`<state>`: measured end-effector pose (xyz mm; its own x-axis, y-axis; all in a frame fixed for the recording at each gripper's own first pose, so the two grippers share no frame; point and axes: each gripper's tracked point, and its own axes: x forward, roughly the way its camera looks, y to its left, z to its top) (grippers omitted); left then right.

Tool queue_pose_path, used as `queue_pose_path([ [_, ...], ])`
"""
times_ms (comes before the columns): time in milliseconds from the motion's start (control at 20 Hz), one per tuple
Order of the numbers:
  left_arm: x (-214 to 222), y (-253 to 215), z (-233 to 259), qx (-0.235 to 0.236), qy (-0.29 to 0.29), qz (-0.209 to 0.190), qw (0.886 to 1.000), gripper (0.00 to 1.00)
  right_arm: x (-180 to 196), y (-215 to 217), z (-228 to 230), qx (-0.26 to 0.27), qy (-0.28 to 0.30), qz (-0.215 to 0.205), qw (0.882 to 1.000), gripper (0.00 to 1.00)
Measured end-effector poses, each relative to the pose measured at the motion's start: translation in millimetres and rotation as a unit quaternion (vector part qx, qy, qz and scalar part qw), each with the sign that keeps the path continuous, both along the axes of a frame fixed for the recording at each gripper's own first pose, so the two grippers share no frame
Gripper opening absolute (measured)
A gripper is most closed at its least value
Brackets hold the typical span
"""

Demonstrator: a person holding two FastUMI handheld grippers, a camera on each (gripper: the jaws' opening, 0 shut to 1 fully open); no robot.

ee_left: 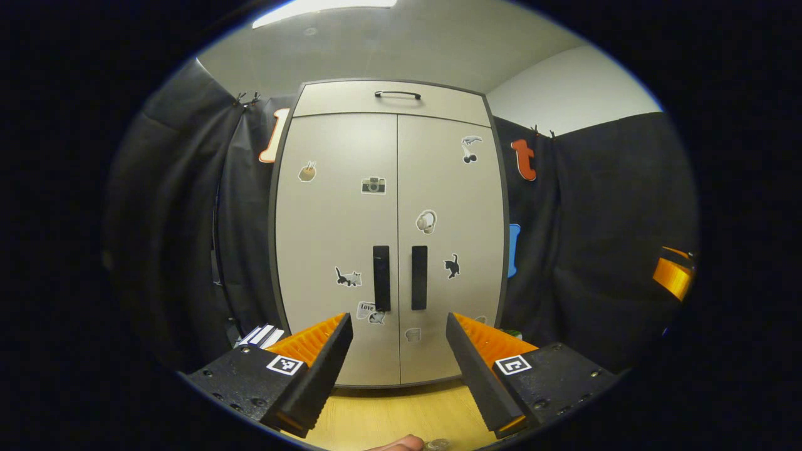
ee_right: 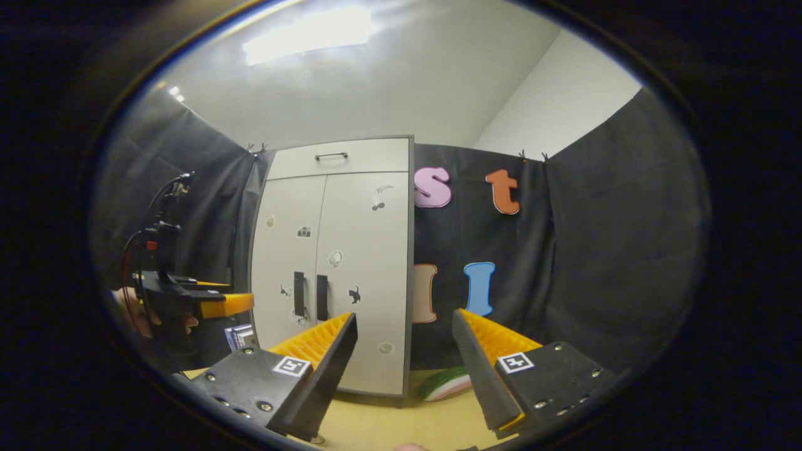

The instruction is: Grasp the bottle in the cabinet with the left hand and place it on the coaster, then close the right door with the right hand and the left door with the left hand.

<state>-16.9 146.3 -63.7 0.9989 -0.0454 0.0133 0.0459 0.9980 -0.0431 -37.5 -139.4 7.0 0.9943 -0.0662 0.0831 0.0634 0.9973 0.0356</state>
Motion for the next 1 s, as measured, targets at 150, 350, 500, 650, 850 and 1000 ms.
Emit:
queue_pose_path([
  [150, 1, -15, -4, 0.013, 0.001, -0.004, 1.000, 0.95, -2, -9, -5, 0.009, 0.004, -0.006, 1.000, 0.90],
  [350, 5, -31, -1, 0.016, -0.009, -0.005, 1.000, 0.95, -5, -20, -7, 0.013, -0.002, -0.006, 1.000, 0.90],
  [500, 11, -45, -1, 0.012, -0.006, -0.008, 1.000, 0.95, -3, -35, -10, 0.016, -0.004, -0.011, 1.000, 0.90],
  [650, 16, -60, -2, 0.010, -0.005, -0.017, 1.000, 0.95, -2, -52, -6, 0.013, -0.009, -0.020, 1.000, 0.90],
  [850, 24, -81, 4, 0.004, -0.014, -0.022, 1.000, 0.95, -2, -69, -5, 0.019, -0.014, -0.028, 0.999, 0.90],
  [1000, 31, -99, 6, -0.006, -0.018, -0.028, 0.999, 0.95, -7, -79, -6, 0.015, -0.013, -0.036, 0.999, 0.90],
])
